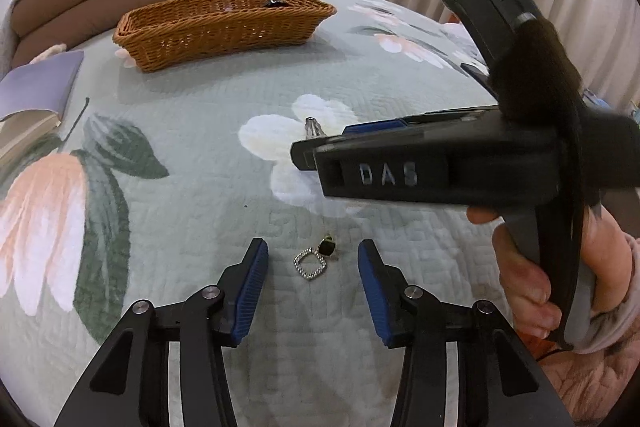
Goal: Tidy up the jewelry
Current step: 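Move both open tools back toward the keys and square pendant, then grasp the square pendant with left tool while right tool grasps the silver keys, then lower the pendant and keys into the wicker basket and open both tools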
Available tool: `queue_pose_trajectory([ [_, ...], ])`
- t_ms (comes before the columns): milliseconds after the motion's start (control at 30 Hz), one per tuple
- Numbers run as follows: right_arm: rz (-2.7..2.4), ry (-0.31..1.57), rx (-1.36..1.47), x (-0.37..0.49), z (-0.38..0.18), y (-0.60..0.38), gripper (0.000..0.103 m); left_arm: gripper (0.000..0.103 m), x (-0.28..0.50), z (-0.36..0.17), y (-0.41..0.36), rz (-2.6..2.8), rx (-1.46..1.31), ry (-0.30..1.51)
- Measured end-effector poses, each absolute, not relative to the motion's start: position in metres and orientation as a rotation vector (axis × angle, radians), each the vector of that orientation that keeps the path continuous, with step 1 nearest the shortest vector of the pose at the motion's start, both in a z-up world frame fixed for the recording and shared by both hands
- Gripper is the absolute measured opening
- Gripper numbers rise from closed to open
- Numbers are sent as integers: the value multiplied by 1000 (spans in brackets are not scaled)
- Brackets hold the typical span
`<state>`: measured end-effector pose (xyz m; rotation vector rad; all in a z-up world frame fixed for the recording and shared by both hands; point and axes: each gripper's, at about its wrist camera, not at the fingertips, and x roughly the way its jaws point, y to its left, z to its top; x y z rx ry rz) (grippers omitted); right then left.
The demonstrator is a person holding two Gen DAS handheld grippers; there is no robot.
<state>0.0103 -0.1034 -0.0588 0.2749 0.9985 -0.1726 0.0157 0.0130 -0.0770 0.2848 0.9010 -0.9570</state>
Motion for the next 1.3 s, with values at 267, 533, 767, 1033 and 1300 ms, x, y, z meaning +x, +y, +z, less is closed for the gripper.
queue_pose_trajectory([
  [267,-147,983,248,1,-61,-117,23,39,12,-78,3,-925,321,887],
  [533,-132,975,232,-14,-62,-133,23,33,8,-79,2,-912,319,894],
  [767,-113,991,252,-23,-63,-148,23,15,3,-79,1,-889,322,889],
  [1033,-45,947,288,-43,-52,-165,23,15,0,-69,1,-880,275,862],
  [1300,-40,893,310,-53,-23,-182,23,15,2,-44,-4,-890,254,797],
])
